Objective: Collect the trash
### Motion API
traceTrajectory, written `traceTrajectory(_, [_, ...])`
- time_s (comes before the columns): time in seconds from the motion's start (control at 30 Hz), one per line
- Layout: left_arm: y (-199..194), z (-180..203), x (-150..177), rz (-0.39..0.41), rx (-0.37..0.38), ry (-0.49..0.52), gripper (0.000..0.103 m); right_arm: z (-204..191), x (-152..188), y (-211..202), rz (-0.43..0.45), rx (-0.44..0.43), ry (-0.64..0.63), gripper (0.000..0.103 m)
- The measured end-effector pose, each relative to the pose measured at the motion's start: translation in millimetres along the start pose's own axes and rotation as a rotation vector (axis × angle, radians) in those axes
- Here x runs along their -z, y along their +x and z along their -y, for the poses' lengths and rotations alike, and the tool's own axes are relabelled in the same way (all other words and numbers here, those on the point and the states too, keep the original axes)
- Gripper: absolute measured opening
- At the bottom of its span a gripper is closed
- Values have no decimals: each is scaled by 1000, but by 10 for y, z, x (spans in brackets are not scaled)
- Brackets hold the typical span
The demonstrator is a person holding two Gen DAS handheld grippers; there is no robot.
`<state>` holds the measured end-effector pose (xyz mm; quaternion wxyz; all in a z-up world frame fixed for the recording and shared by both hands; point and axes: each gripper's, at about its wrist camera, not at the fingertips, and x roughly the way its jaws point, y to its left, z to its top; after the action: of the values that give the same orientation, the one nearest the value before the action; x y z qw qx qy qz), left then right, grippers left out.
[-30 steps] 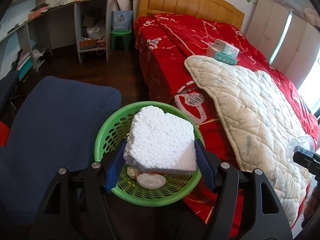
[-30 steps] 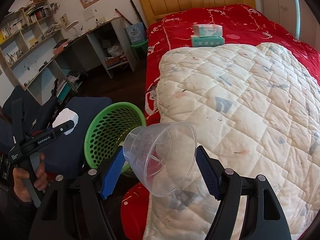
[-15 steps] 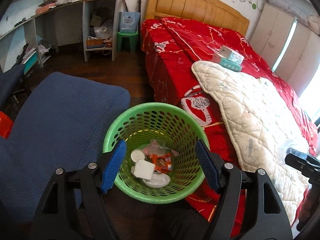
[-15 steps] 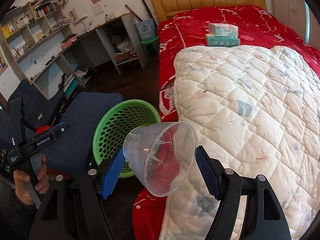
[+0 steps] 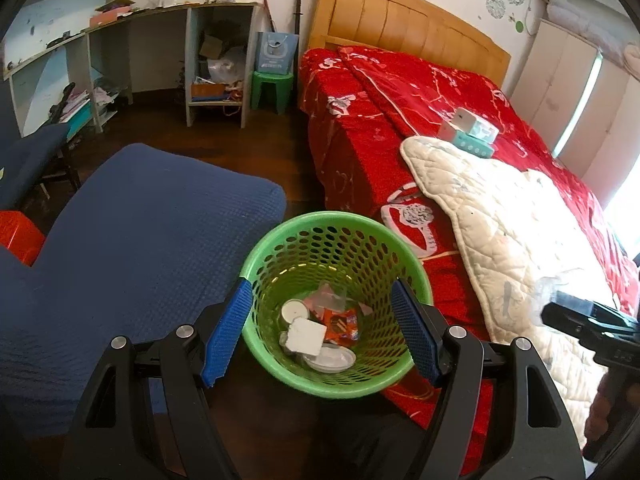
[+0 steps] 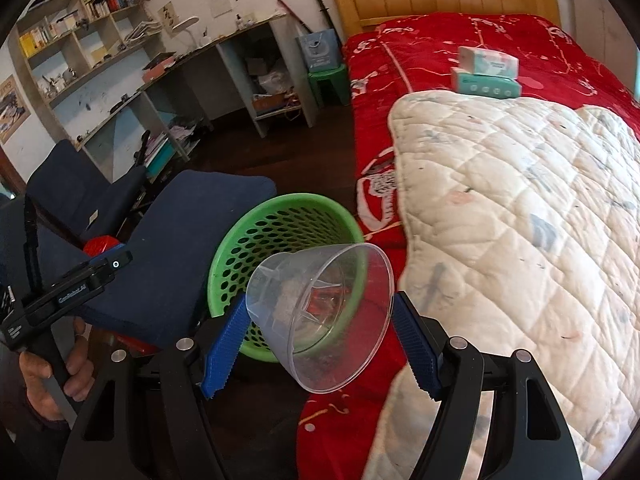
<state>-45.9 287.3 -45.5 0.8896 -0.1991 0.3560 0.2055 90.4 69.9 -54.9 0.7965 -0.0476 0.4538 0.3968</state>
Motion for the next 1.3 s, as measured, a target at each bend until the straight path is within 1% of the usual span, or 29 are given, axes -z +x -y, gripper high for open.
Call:
traceTrajectory(0.3, [-60, -129, 20, 11, -8, -25, 71, -278, -140, 300, -32, -16, -46, 69])
traceTrajectory(0.6, [-92, -228, 19, 16, -19, -52, 71, -464, -277, 623, -61, -16, -57, 70])
traceTrajectory(0.67, [-94, -254, 25, 16, -20, -57, 71, -498, -297, 687, -68, -24, -49, 72])
traceTrajectory(0.7, [-93, -264, 24, 16, -20, -58, 71, -508, -294, 711, -70, -25, -46, 75])
traceTrajectory(0.83, [-85, -291, 19, 14, -24, -62, 71, -565, -317, 799, -73, -22, -47, 76])
traceTrajectory(0.97, [-83, -318, 15, 11, -27, -69, 71, -554, -306, 787, -72, -23, -40, 76])
traceTrajectory(1.03, [-85, -315, 18, 11, -26, -72, 71, -537, -290, 745, -70, -13, -44, 80])
traceTrajectory(1.17, [-89, -298, 21, 12, -25, -69, 75, -454, -243, 627, -61, 1, -34, 82])
traceTrajectory(1.23, [-96, -257, 22, 13, -23, -57, 75, -406, -215, 537, -49, 22, -32, 86])
traceTrajectory(1.3, [-106, -205, 20, 13, -20, -48, 77, -344, -178, 444, -35, 51, -30, 87])
